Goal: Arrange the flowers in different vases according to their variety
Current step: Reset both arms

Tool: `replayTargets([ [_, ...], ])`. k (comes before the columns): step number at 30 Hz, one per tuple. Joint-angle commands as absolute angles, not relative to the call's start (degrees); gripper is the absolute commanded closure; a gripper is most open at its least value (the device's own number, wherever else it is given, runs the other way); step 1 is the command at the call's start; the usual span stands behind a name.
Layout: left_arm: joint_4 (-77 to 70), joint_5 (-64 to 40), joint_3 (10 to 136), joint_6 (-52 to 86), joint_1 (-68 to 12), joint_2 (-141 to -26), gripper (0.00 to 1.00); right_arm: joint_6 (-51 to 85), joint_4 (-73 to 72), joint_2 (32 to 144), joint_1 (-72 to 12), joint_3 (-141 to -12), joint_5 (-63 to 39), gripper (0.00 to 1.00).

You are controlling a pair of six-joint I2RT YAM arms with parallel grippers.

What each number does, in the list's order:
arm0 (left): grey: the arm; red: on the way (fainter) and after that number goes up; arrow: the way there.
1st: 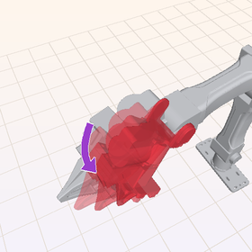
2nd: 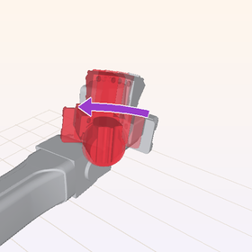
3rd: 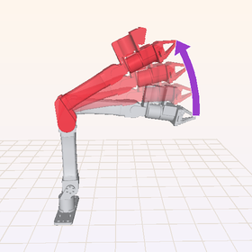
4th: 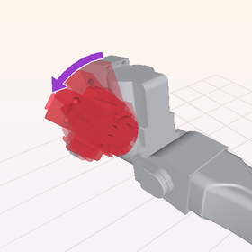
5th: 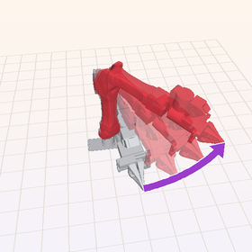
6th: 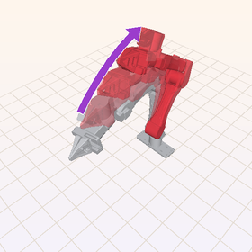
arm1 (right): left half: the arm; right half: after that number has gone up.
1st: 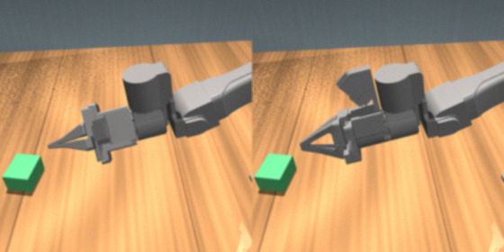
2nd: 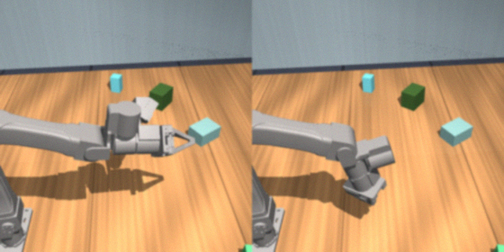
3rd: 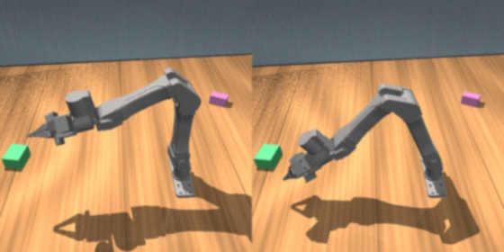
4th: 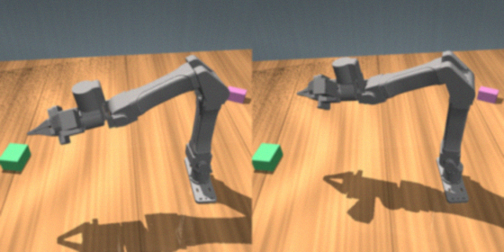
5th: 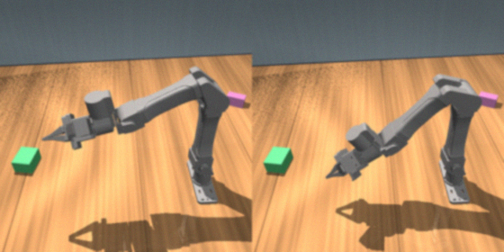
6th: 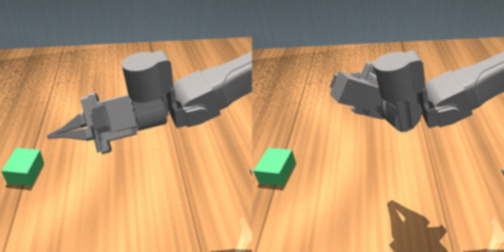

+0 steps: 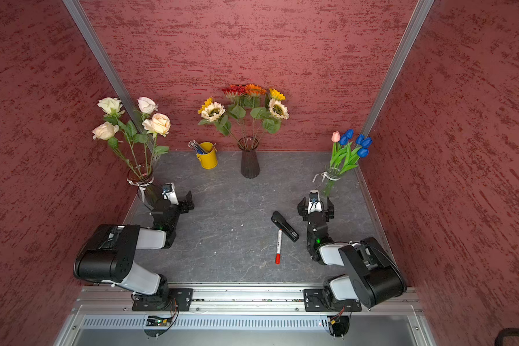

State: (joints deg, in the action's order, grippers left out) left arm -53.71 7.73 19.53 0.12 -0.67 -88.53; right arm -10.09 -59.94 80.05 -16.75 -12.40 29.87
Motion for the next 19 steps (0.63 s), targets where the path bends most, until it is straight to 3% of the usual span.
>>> replayTargets([
  [1, -55.14, 6.94, 20.35, -0.75, -0.78, -88.5, 0.0, -6.3, -61.51, 78.14, -11.25, -13.0, 23.44, 0.02],
  [2, -55.12, 7.02, 20.3, -0.74, -0.81, -88.53, 0.0, -2.96, -61.7, 78.74, -8.37, -12.84, 18.24, 0.02],
  [4, -55.11, 6.96, 20.31, -0.79, -0.79, -88.46, 0.0, -1.33, -67.77, 84.81, -6.22, -12.87, 17.4, 0.02],
  [7, -55.15, 6.94, 20.3, -0.78, -0.79, -88.49, 0.01, -4.93, -77.14, 90.79, -6.4, -11.0, 9.46, 0.02],
  [19, -55.17, 7.01, 20.31, -0.86, -0.83, -88.54, 0.0, -5.22, -74.84, 91.78, -8.26, -12.59, 15.19, 0.01],
])
